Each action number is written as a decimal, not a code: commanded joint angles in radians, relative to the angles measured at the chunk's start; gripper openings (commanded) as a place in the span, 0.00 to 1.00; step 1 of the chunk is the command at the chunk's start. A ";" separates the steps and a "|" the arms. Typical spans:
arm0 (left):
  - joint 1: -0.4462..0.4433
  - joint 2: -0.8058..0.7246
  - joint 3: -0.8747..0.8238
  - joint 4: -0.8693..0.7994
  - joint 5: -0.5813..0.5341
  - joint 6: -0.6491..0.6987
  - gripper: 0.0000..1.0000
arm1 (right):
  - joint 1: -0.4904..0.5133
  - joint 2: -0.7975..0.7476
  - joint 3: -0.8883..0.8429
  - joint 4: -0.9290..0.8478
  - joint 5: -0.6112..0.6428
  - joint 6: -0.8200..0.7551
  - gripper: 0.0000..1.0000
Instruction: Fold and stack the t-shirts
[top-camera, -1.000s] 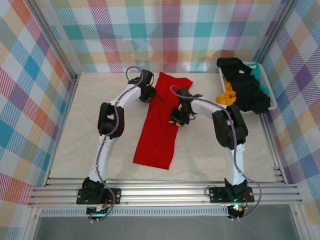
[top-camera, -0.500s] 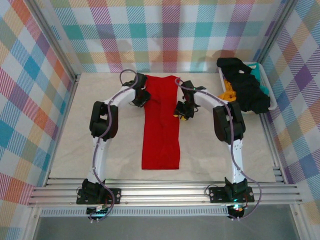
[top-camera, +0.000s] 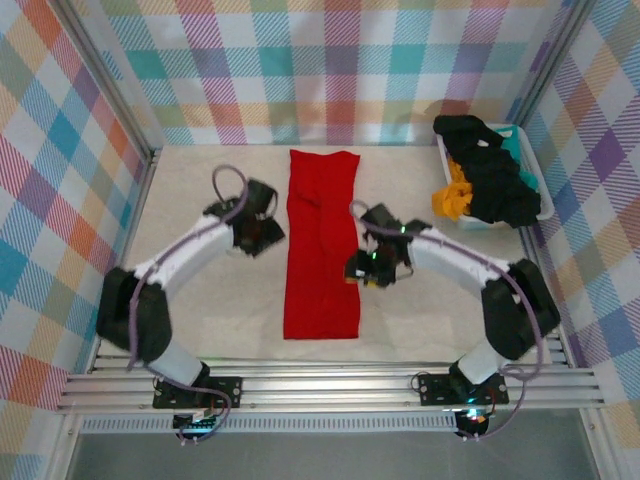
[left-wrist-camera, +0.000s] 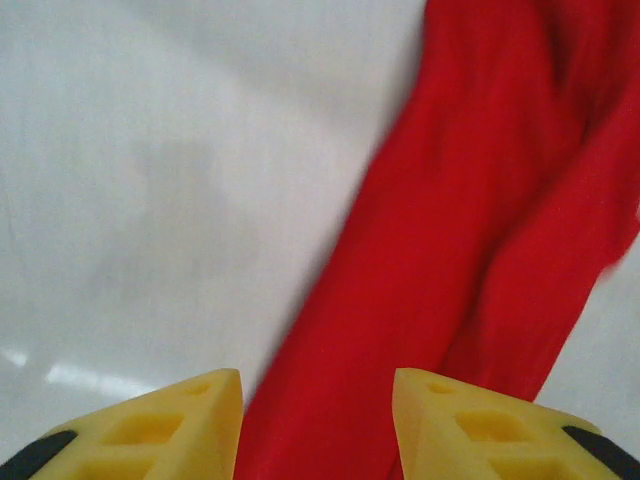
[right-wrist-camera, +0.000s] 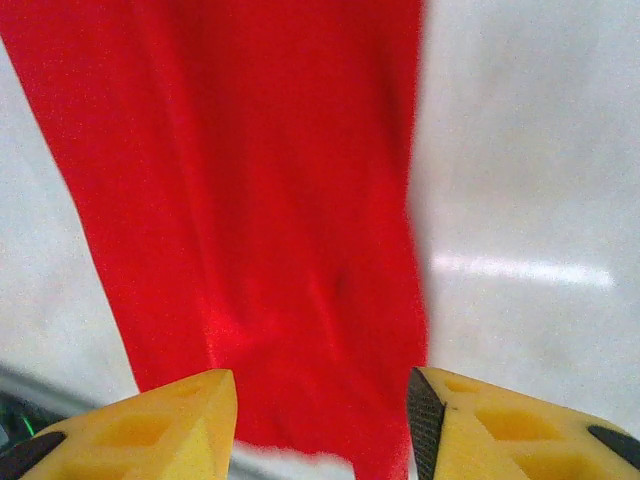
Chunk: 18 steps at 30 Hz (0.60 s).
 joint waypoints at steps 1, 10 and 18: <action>-0.136 -0.065 -0.240 -0.054 0.119 -0.067 0.43 | 0.095 -0.059 -0.132 -0.006 -0.067 0.141 0.50; -0.299 -0.117 -0.460 0.057 0.131 -0.239 0.44 | 0.144 -0.037 -0.262 0.068 -0.078 0.203 0.50; -0.307 -0.113 -0.494 0.217 0.122 -0.331 0.44 | 0.189 0.029 -0.180 0.078 -0.027 0.224 0.49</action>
